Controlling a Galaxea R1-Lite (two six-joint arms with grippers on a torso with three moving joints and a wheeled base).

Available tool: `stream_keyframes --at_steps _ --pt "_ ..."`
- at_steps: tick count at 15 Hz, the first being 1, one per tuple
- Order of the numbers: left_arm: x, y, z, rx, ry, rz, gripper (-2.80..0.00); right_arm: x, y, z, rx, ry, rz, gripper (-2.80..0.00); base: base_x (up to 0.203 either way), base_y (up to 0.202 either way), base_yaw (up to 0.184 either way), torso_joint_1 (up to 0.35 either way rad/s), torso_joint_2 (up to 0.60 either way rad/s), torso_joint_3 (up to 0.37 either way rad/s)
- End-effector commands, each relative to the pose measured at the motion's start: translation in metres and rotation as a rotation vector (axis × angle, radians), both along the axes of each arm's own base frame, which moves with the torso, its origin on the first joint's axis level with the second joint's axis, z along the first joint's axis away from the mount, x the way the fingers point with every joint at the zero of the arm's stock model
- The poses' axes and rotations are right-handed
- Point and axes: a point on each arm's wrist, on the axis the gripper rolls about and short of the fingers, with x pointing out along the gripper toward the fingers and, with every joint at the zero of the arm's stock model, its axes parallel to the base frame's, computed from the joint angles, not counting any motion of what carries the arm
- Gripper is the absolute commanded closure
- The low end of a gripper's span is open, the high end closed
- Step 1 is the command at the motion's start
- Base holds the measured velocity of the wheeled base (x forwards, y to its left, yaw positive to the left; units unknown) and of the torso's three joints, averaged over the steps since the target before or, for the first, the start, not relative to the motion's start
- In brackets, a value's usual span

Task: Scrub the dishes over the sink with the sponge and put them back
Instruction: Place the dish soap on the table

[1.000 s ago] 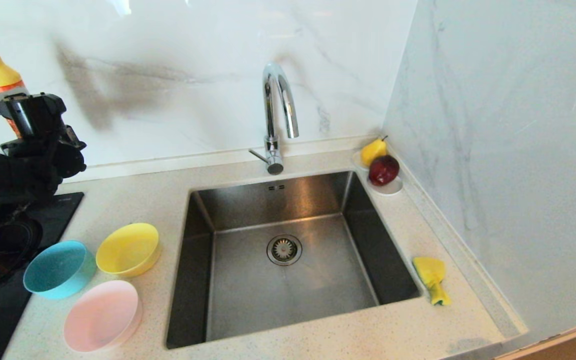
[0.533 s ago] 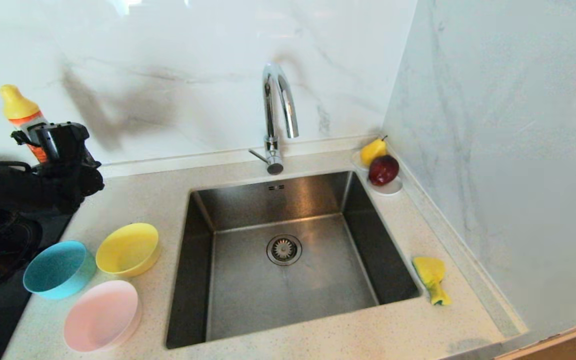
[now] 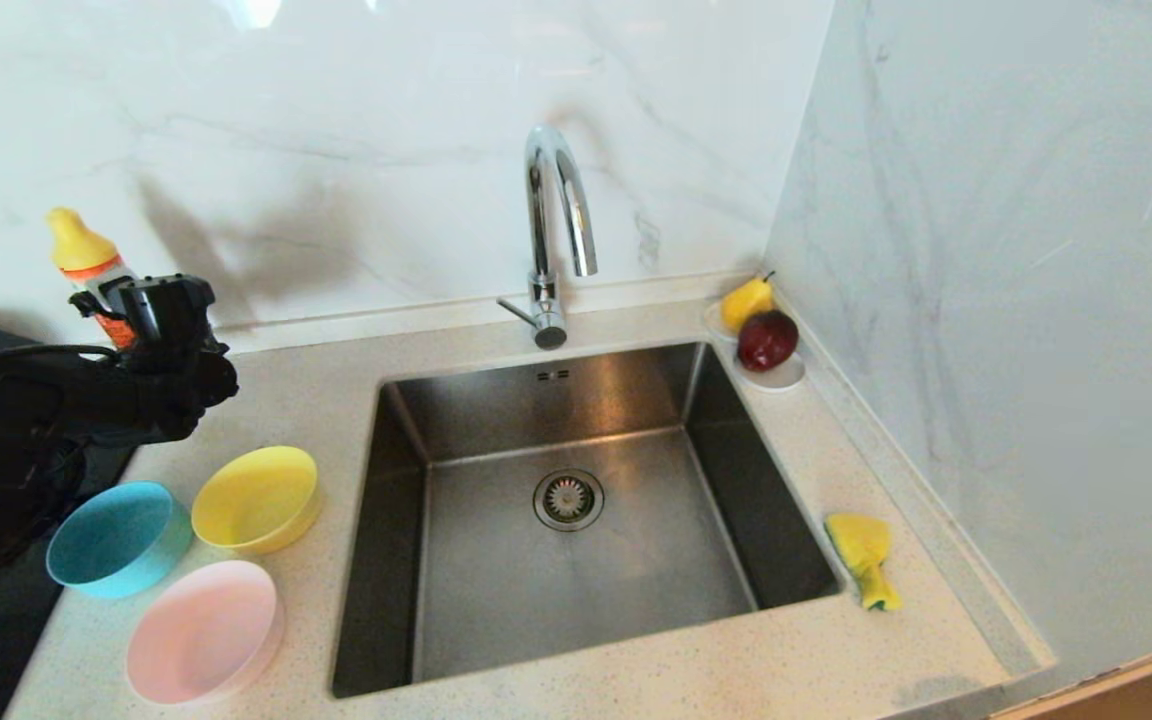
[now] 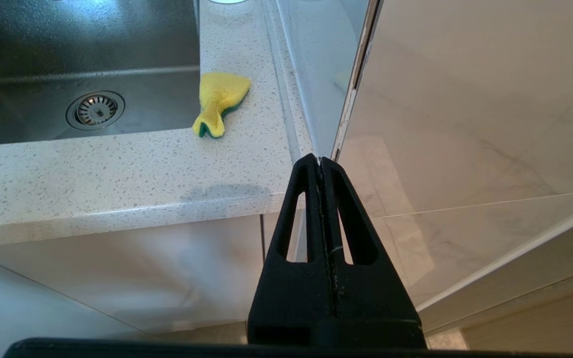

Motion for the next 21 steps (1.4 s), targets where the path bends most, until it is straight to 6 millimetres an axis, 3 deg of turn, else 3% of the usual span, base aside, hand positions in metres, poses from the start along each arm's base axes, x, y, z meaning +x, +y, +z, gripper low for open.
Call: stream_keyframes --at_steps 1,4,11,15,21 --pt "0.009 0.002 -0.015 -0.001 0.006 0.008 0.00 0.000 0.000 0.000 0.000 0.001 0.000 0.00 0.000 0.000 0.000 0.000 0.00 0.000" --pt "0.015 0.004 -0.025 -0.001 0.007 0.016 0.00 0.000 0.000 0.000 0.000 0.001 0.000 0.00 0.000 0.000 0.000 0.000 0.00 0.000" --pt "0.024 0.004 -0.022 0.007 -0.032 0.016 0.00 0.000 0.000 0.000 0.000 0.001 0.000 0.00 0.000 0.000 0.000 0.000 0.00 0.000" --pt "0.036 -0.003 -0.035 0.014 -0.029 -0.003 0.00 0.000 0.000 0.000 0.000 0.001 0.000 0.00 0.000 0.000 0.000 0.000 0.00 0.000" --pt "0.037 -0.006 -0.034 0.009 -0.041 -0.015 0.00 0.000 0.000 0.000 0.000 0.001 0.001 0.00 0.000 0.000 0.000 0.000 0.00 0.000"
